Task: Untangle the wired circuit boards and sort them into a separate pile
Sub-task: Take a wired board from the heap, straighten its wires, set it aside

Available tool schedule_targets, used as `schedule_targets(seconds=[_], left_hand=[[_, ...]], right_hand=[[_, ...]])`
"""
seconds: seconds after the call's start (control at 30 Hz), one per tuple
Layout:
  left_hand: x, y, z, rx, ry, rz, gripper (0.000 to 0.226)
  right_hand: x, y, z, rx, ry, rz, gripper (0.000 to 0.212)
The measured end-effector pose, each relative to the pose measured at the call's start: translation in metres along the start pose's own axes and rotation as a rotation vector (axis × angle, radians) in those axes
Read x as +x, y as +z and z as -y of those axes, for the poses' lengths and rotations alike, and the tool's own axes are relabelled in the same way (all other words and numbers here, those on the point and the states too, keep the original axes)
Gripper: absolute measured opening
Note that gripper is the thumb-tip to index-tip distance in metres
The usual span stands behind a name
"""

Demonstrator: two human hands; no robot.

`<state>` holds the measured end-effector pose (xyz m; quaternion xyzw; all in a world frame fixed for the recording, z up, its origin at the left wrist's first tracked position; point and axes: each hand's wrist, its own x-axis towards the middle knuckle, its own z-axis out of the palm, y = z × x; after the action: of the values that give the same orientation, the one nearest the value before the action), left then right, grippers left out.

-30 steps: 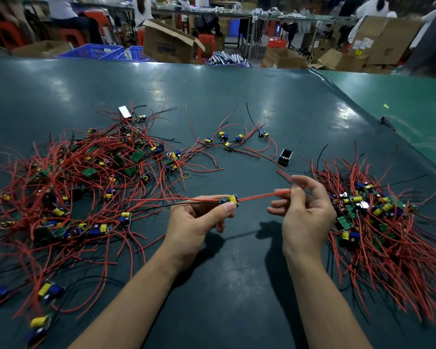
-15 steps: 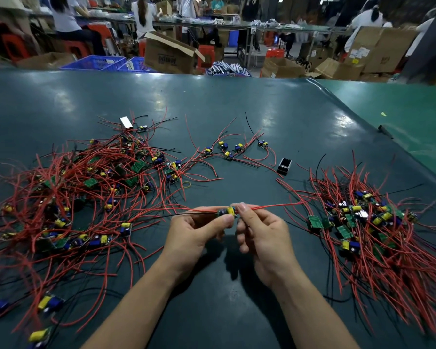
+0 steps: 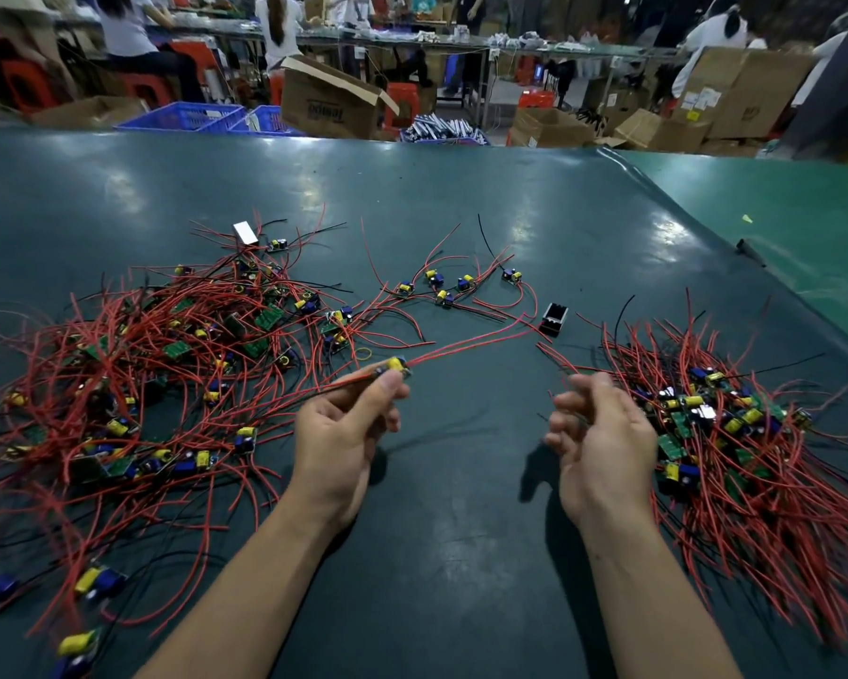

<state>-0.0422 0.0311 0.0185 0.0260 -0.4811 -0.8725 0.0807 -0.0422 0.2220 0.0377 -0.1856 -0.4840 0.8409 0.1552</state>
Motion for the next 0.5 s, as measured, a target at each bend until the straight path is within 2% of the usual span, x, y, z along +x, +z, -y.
schedule_targets(seconds=[0.1, 0.17, 0.2, 0.3, 0.37, 0.5], left_hand=[[-0.003, 0.003, 0.002, 0.049, -0.056, 0.068, 0.024], [-0.01, 0.006, 0.006, 0.208, -0.097, 0.16, 0.034], [-0.012, 0.007, 0.007, 0.27, -0.116, 0.197, 0.039], [-0.011, 0.005, 0.006, 0.321, -0.159, 0.205, 0.046], [-0.009, 0.009, 0.005, 0.288, -0.143, 0.157, 0.044], [0.005, 0.004, -0.003, 0.048, -0.066, -0.114, 0.043]], right_hand=[[-0.016, 0.01, -0.013, -0.318, 0.165, 0.429, 0.036], [-0.031, 0.019, -0.024, -0.43, 0.171, 0.674, 0.037], [-0.036, 0.021, -0.027, -0.431, 0.139, 0.732, 0.033], [-0.043, 0.024, -0.028, -0.361, 0.033, 0.688, 0.022], [-0.044, 0.024, -0.029, -0.364, -0.066, 0.588, 0.028], [-0.043, 0.025, -0.027, -0.324, -0.159, 0.321, 0.039]])
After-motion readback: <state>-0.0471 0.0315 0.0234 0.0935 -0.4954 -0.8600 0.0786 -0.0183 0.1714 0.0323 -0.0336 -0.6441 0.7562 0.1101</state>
